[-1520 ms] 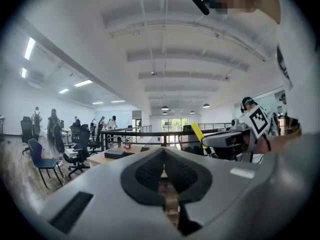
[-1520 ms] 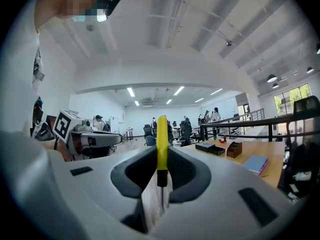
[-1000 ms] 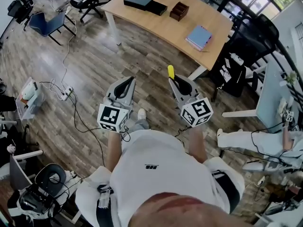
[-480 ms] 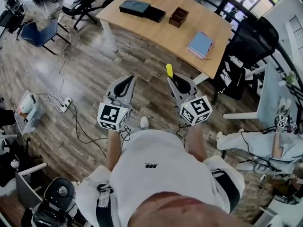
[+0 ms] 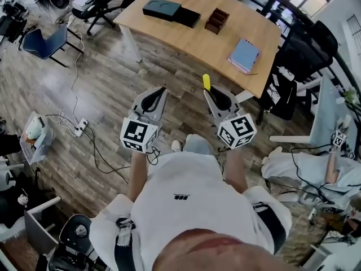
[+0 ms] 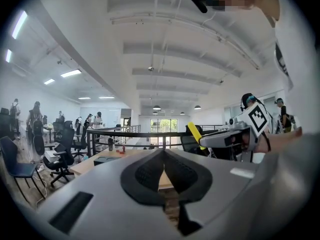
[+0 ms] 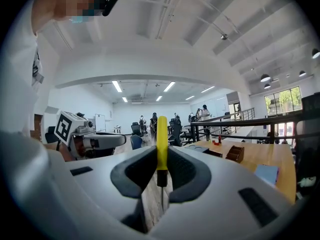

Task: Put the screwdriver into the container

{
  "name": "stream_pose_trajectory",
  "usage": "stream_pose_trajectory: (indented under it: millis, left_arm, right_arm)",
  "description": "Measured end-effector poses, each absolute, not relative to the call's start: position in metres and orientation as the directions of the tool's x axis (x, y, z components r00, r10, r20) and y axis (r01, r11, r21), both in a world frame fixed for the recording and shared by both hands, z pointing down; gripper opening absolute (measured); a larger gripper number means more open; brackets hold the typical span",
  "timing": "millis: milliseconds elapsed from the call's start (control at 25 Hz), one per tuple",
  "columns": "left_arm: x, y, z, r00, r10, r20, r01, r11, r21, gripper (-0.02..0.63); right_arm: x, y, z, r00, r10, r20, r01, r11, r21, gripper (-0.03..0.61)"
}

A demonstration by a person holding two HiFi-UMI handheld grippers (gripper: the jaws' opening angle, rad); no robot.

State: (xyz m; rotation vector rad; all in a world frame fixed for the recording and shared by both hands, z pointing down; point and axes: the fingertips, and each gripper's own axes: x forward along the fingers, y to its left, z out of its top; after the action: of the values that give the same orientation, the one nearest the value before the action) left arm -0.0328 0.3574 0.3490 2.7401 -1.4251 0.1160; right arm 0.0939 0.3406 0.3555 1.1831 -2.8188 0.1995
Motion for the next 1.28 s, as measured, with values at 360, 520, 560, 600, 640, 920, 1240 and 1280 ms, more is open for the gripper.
stream_pose_trajectory:
  millis: [360,520,560,600,640,920,1240,1280]
  left_arm:
    - [-0.031,0.299,0.360,0.556,-0.825,0.100,-0.830,-0.557,0.018,0.012]
    - [-0.031,0.264,0.360,0.539,-0.837,0.098,-0.842,-0.539,0.021,0.012]
    - [-0.031,0.255,0.360,0.535,-0.839,0.098,-0.844,-0.536,0.022,0.012]
    - [-0.030,0.247,0.361,0.531,-0.841,0.098,-0.846,-0.532,0.023,0.012]
    - [-0.029,0.239,0.361,0.528,-0.843,0.099,-0.849,-0.529,0.024,0.012]
    - [-0.024,0.182,0.367,0.507,-0.853,0.122,-0.861,-0.507,0.036,0.012]
    - [-0.008,0.120,0.369,0.481,-0.863,0.154,-0.875,-0.482,0.034,0.012]
    - [-0.006,0.114,0.369,0.478,-0.865,0.155,-0.877,-0.479,0.035,0.012]
  right_arm:
    - [0.096,0.281,0.366,-0.708,-0.695,0.125,-0.706,0.702,-0.096,0.057]
    - [0.095,0.242,0.368,-0.715,-0.686,0.137,-0.698,0.712,-0.079,0.057]
    - [0.094,0.233,0.368,-0.719,-0.681,0.138,-0.693,0.716,-0.077,0.057]
    - [0.094,0.225,0.367,-0.724,-0.676,0.138,-0.688,0.721,-0.078,0.057]
    - [0.094,0.216,0.368,-0.729,-0.671,0.139,-0.683,0.726,-0.080,0.057]
    - [0.095,0.157,0.375,-0.751,-0.642,0.153,-0.658,0.745,-0.105,0.057]
    - [0.112,0.092,0.377,-0.768,-0.621,0.154,-0.639,0.758,-0.129,0.057]
    - [0.114,0.085,0.376,-0.770,-0.619,0.153,-0.637,0.760,-0.130,0.057]
